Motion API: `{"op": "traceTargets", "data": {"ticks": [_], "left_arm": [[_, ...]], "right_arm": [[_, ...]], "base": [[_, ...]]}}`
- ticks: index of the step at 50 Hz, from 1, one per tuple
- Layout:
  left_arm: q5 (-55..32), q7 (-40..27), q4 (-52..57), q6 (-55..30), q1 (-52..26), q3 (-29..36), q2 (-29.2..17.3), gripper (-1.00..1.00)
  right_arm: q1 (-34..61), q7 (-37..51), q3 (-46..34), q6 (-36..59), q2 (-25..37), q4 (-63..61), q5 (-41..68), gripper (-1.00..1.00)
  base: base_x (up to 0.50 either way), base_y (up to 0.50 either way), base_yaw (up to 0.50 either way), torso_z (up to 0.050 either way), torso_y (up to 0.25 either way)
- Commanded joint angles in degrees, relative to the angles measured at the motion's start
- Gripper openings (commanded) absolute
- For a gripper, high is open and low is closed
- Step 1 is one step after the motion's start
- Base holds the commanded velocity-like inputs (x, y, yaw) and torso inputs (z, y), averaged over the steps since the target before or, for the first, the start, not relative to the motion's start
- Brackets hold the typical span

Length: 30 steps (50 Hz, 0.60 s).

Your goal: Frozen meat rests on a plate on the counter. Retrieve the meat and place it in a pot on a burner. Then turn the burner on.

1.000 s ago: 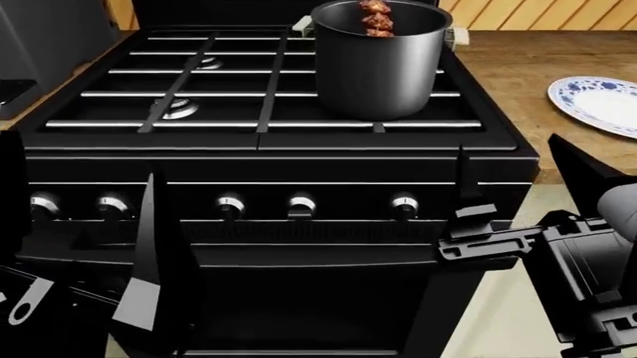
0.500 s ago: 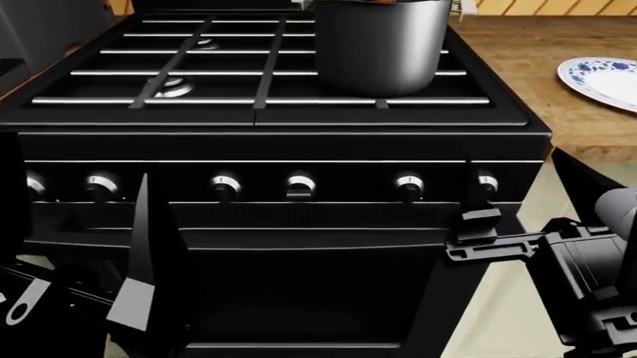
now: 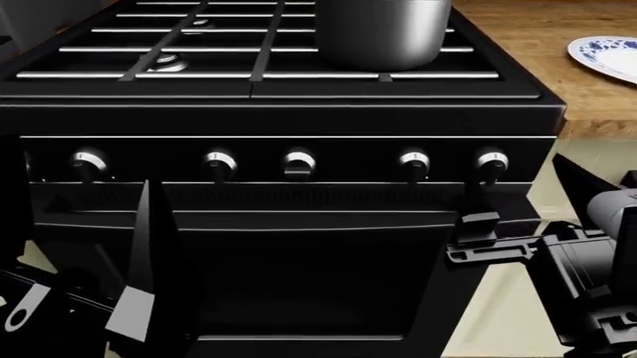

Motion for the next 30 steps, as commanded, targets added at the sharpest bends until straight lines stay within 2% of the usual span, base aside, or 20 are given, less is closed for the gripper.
{"op": "traceTargets", "data": {"ticks": [1,20,30], "left_arm": [[-0.01,-0.22,0.03,0.51,0.17,0.36,-0.41,1.0],[0.13,-0.85,-0.19,1.52,0.38,0.71,-0.73,1.0],[0.09,-0.98,0.04,2.88,0.49,0.82,-0.83,1.0]], "right_arm": [[0.16,-0.03,-0.38,0.25,0.04,0.14,-0.23,1.0],[0.26,0.94,-0.34,0.34,0.3,0.31,-0.41,1.0],[0.48,1.51,1.05,-1.25,-0.09,1.13,-2.2,1.0]], "base": [[0.0,0.0,0.0,-0.05,0.0],[0.0,0.0,0.0,-0.05,0.0],[0.0,0.0,0.0,-0.003,0.0]]}}
